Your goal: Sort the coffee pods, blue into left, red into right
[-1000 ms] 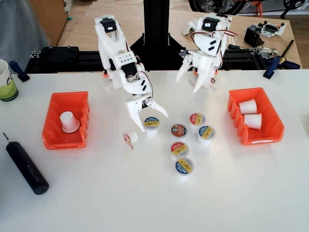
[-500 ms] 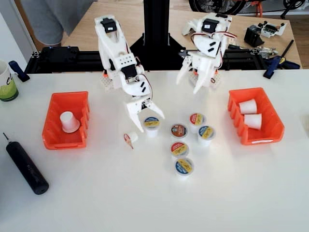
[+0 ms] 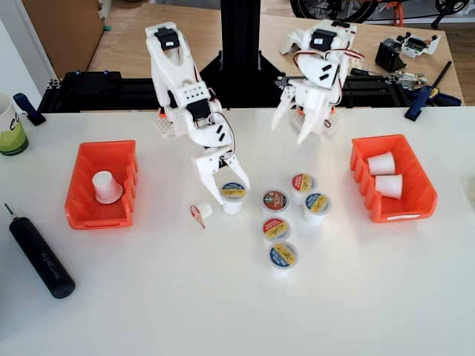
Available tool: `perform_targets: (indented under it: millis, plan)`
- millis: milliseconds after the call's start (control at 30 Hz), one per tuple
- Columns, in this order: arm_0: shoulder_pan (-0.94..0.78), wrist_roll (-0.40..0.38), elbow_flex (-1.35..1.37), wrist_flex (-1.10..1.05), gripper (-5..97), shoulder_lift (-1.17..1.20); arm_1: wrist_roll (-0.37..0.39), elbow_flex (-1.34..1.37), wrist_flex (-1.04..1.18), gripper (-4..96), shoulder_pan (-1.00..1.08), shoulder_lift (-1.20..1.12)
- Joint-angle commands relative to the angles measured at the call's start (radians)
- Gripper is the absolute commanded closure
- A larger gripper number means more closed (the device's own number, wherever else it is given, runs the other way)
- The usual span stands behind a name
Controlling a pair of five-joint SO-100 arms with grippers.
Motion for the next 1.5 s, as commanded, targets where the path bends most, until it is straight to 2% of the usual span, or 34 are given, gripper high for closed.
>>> perform_targets:
  millis: [0,433,600,733,900,1067,1233,1467]
  plan:
    - [0.005,-0.008,0.002,-0.014,69,0.003,0.002,-0.002,-0.017,64.6,-0.006,0.009]
    - [0.008,0.003,0.002,-0.005,72,0.037,-0.003,0.005,-0.017,65.1,-0.006,0.009]
    - [0.034,0.0,-0.011,0.084,72,0.121,-0.003,0.006,-0.02,65.2,-0.006,0.009]
    - [0.066,-0.005,-0.067,0.273,72,0.241,-0.009,0.006,-0.017,65.2,-0.006,0.009]
    - [0.132,0.017,-0.273,0.583,72,0.293,-0.011,0.006,-0.018,65.2,-0.005,0.009]
    - [0.213,-0.04,-0.339,0.75,73,0.397,-0.018,0.017,-0.023,65.2,0.003,0.009]
    - [0.284,-0.097,-0.483,0.937,72,0.405,-0.025,0.02,-0.025,65.2,0.006,0.009]
    - [0.434,-0.216,-0.526,0.93,72,0.436,-0.023,0.044,-0.052,65.2,0.006,0.009]
